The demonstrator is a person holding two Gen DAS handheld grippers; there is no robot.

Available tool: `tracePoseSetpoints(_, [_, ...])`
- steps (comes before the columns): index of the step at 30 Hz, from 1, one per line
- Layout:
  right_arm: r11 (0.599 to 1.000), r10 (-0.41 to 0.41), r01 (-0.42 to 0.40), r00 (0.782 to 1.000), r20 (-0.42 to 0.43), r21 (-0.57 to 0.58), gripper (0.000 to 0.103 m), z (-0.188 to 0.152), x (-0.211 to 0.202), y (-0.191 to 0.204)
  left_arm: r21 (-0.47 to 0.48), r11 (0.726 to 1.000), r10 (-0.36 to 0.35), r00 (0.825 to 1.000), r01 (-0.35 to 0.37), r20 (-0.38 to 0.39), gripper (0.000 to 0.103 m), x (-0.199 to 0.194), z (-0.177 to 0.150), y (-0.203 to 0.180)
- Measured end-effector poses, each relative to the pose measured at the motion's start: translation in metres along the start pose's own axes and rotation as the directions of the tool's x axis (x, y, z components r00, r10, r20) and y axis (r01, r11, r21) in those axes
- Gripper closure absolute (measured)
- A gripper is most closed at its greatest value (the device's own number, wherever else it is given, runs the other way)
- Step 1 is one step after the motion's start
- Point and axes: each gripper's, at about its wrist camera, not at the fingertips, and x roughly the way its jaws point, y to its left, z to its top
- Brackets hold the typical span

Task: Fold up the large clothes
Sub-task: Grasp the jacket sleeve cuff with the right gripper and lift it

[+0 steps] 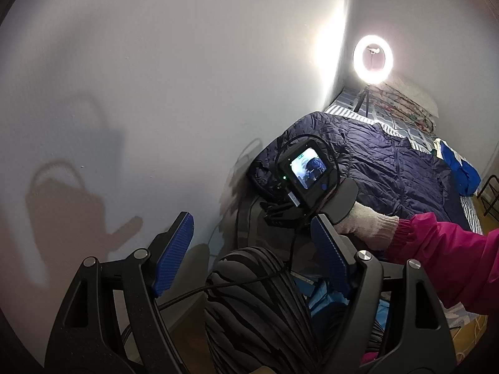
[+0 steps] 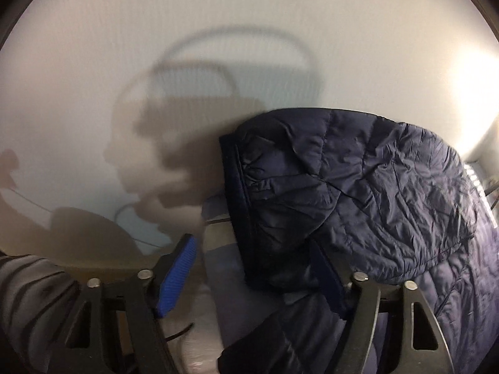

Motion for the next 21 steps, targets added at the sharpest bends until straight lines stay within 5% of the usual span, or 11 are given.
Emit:
tracePoseSetpoints(3, [1.000,-0.028,0.029,0.999,-0.029,0.007,0.068,0.001,0.010,-0.004,-0.006,1.000,0.002,1.000,-0.002,-0.004,0.023,0.001,0.000,0.001])
tracePoseSetpoints(9, [0.983,0.081,-0.088,0.995,0.051,0.159,0.099,0.002,-0.010,-0.041,0.012,1.000,-0.004,1.000,0.004,-0.012,0.023,0.006,0.001,-0.008])
tracePoseSetpoints(15, [0.899,0.131,-0.207,0.968,0.212,0.387,0.101,-0.008,-0.053,-0.119,0.037,0.999,-0.023,0.999,0.024,-0.023,0.023,0.013,0.002,-0.023])
tracePoseSetpoints(21, [0.751,0.073,-0.268,0.942,0.327,0.604,0.102,-0.034,-0.086,-0.216,0.072,0.996,-0.042,0.998,0.045,-0.042,0.023,0.027,0.007,-0.041])
